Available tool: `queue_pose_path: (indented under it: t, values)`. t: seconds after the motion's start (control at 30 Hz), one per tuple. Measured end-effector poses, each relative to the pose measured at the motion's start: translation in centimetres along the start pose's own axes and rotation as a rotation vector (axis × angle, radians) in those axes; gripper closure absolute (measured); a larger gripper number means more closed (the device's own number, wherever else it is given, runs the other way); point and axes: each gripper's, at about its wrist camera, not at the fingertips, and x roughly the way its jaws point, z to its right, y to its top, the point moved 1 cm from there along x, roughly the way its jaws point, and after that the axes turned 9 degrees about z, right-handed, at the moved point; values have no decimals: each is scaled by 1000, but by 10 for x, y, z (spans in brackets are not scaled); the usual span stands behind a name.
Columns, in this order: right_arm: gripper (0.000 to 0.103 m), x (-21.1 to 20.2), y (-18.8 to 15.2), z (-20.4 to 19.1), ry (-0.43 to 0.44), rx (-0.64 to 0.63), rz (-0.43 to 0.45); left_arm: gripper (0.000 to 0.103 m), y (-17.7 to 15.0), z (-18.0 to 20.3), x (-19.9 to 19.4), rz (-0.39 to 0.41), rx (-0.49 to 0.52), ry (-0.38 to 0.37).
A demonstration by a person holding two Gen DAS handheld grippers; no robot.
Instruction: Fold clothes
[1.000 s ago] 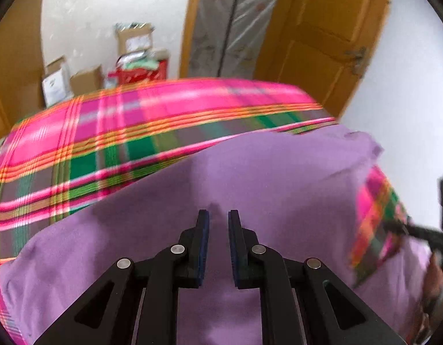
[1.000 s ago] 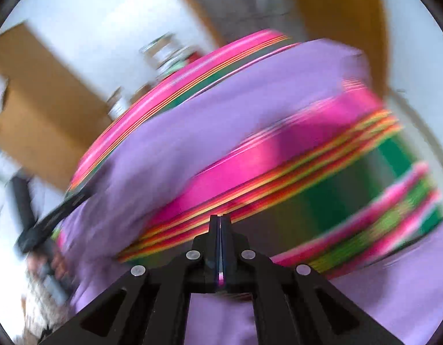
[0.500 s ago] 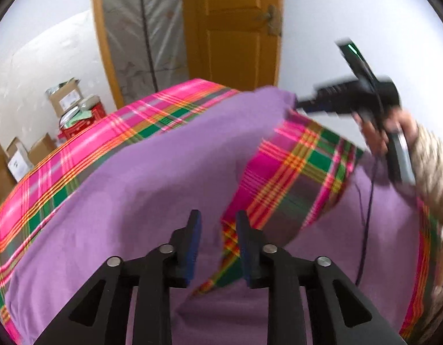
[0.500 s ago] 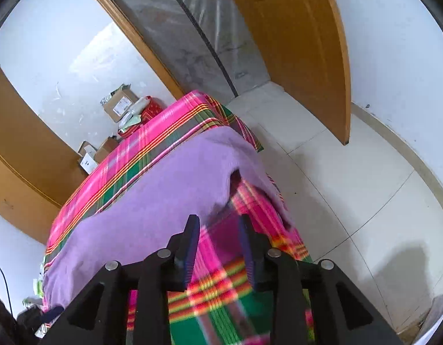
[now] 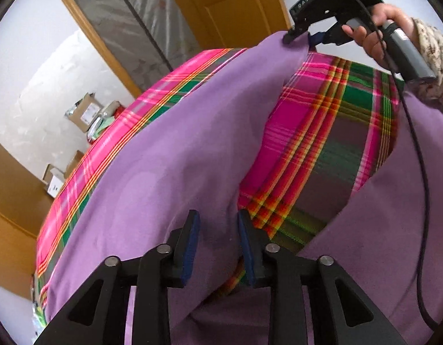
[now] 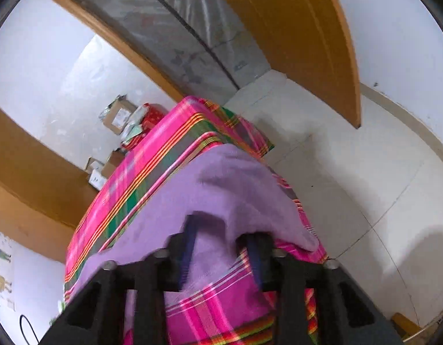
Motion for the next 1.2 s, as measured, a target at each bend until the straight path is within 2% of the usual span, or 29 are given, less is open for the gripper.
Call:
queue_pose_path:
  t: [0.03,0.1,0.2,0.43,0.57,0.7,0.83,0.97,1.2]
  values:
    - [98,1,0,0,-8,-8,1,97,0,-3,0,-6,-18,-27]
    - [100,-3,-2,-2,4,-20,18,98,-2,-10,0,-10,-55,-54]
    - [100,-13,0,-2,3,-43,52,98,-4,-19,-12,12,-107,-97]
    - [100,-29,-6,-1,-25,-56,47,98,-13,-31,-31,37,-183,-171]
    - [100,-27,-17,7,-89,-84,22,98,-15,-23,-27,15,-172,-182]
    - [99,-25,-18,16,-106,-54,22,98,-17,-22,-25,17,-187,-186]
    - [93,-33,-17,17,-144,-45,34,97,-22,-24,-27,22,-230,-193]
    - [93,-51,-20,11,-158,-52,65,96,-21,-27,-40,66,-283,-215]
    - [92,-88,-25,14,-209,-26,125,93,-23,-34,-79,191,-375,-190]
